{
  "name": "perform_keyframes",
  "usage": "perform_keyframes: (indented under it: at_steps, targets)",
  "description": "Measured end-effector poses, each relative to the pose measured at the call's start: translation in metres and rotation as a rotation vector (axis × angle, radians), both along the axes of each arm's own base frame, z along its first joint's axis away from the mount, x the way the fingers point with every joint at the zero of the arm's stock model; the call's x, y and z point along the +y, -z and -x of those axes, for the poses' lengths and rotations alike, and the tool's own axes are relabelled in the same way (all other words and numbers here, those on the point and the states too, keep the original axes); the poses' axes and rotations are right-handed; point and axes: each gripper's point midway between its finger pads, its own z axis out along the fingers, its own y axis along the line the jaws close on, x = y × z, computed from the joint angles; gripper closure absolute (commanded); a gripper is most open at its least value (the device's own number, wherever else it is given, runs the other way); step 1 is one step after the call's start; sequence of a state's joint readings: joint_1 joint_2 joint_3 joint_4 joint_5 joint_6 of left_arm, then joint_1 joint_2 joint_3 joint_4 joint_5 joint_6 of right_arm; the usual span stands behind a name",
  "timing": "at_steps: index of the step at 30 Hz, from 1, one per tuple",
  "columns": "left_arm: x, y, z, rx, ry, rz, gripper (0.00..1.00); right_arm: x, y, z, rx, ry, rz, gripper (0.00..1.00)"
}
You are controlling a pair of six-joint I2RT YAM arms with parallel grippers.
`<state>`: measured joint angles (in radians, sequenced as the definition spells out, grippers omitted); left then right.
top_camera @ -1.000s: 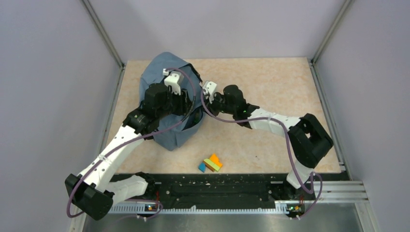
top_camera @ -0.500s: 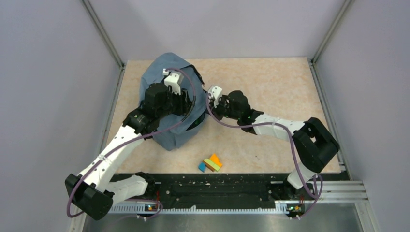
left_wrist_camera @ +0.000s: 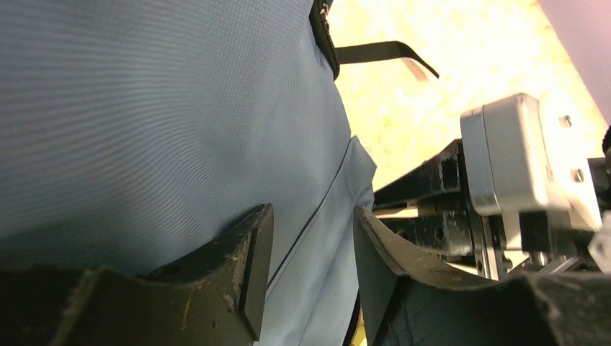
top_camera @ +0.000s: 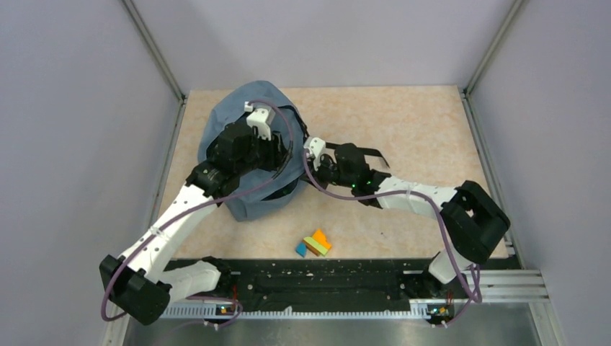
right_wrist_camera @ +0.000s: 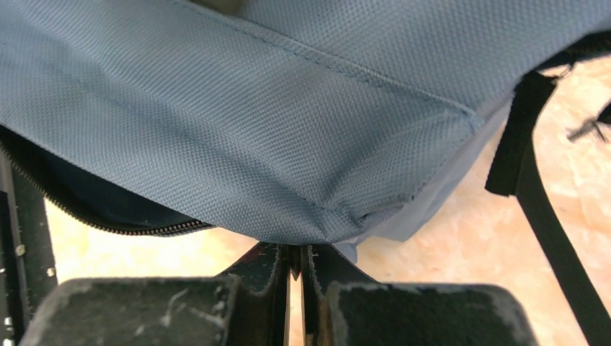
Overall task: Pack the student bag
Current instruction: Zip the student bag at the center of the board.
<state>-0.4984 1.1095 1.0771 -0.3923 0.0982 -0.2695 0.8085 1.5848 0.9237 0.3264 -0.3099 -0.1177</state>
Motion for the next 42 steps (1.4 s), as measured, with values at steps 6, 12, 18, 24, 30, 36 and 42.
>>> perform_keyframes:
  at_steps: [6, 12, 18, 24, 30, 36, 42]
  targets:
    - [-0.01, 0.012, -0.006, 0.032, 0.031, 0.003, 0.52, 0.01, -0.002, 0.013, 0.029, -0.002, -0.016, 1.0]
    - [-0.012, 0.007, -0.005, -0.002, 0.063, -0.011, 0.46, 0.002, -0.006, 0.014, 0.027, 0.065, -0.025, 1.0]
    - [0.001, -0.038, 0.004, -0.175, 0.094, -0.043, 0.36, -0.003, -0.004, 0.013, 0.023, 0.09, -0.018, 1.0]
    - [0.023, -0.126, 0.007, -0.443, 0.057, -0.101, 0.34, -0.003, -0.004, 0.013, 0.03, 0.095, -0.022, 1.0]
    - [0.034, -0.176, 0.016, -0.601, 0.064, -0.158, 0.3, -0.003, -0.004, 0.014, 0.038, 0.098, -0.026, 1.0]
    - [0.042, -0.185, 0.017, -0.642, 0.078, -0.254, 0.23, -0.003, -0.002, 0.015, 0.061, 0.099, -0.04, 1.0]
    - [0.04, -0.15, 0.002, -0.528, 0.108, -0.357, 0.2, -0.002, -0.003, 0.016, 0.069, 0.096, -0.049, 1.0]
